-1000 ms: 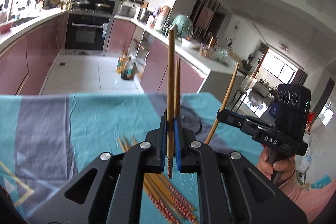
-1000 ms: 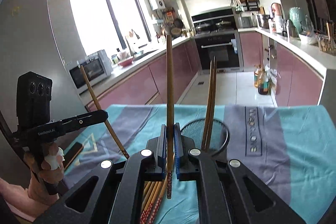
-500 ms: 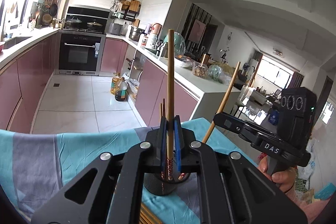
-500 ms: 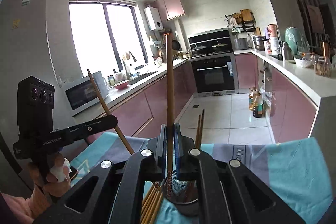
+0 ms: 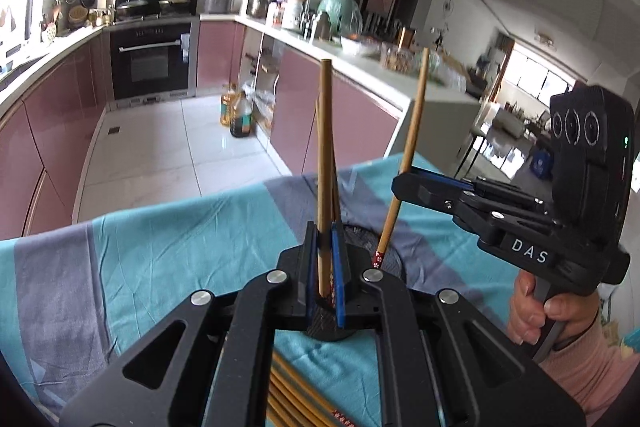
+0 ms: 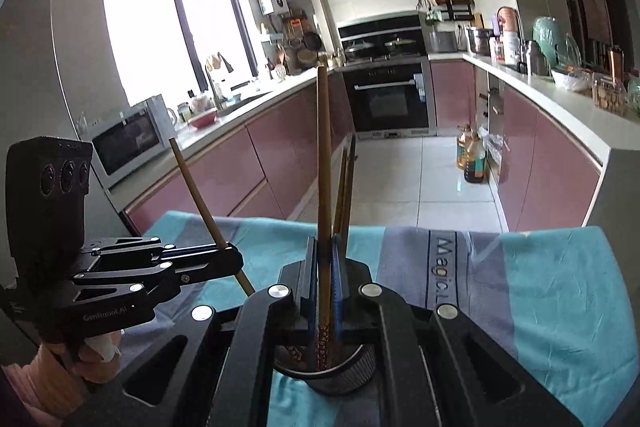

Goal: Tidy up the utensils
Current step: 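Raise both chopsticks upright and lower them into the mesh cup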

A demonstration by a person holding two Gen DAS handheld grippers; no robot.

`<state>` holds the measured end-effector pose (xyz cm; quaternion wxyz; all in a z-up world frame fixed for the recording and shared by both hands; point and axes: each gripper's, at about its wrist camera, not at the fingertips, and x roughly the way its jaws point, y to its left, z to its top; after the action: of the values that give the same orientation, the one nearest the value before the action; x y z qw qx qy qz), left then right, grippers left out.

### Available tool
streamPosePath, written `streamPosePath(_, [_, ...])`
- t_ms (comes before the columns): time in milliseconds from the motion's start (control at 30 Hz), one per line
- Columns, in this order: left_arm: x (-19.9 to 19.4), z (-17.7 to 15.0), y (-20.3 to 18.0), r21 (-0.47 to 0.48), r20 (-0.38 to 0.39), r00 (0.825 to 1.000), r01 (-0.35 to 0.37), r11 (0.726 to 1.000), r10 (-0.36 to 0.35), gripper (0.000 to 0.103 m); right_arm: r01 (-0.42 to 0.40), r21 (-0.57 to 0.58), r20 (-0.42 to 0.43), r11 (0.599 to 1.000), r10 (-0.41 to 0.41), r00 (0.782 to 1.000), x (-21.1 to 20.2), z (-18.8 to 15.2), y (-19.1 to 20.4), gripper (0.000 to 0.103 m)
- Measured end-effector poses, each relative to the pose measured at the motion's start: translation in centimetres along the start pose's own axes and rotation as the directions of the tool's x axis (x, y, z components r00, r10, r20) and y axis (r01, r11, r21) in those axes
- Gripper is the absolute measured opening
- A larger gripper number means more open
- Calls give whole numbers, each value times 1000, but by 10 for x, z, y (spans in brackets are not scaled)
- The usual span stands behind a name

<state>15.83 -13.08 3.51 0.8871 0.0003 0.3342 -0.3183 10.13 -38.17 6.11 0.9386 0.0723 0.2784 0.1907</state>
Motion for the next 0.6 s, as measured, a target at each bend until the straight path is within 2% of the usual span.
streamPosePath(267, [19,-5,11,-5,-44,999,-2,1000,2,8,11,16,-104,1000,-9,995,22,-14,-4,6])
streamPosePath(600, [39,7,14,-3,-60,998,-29,1000,29,8,39,35,-118,999,-35,992,29,-14,-4,8])
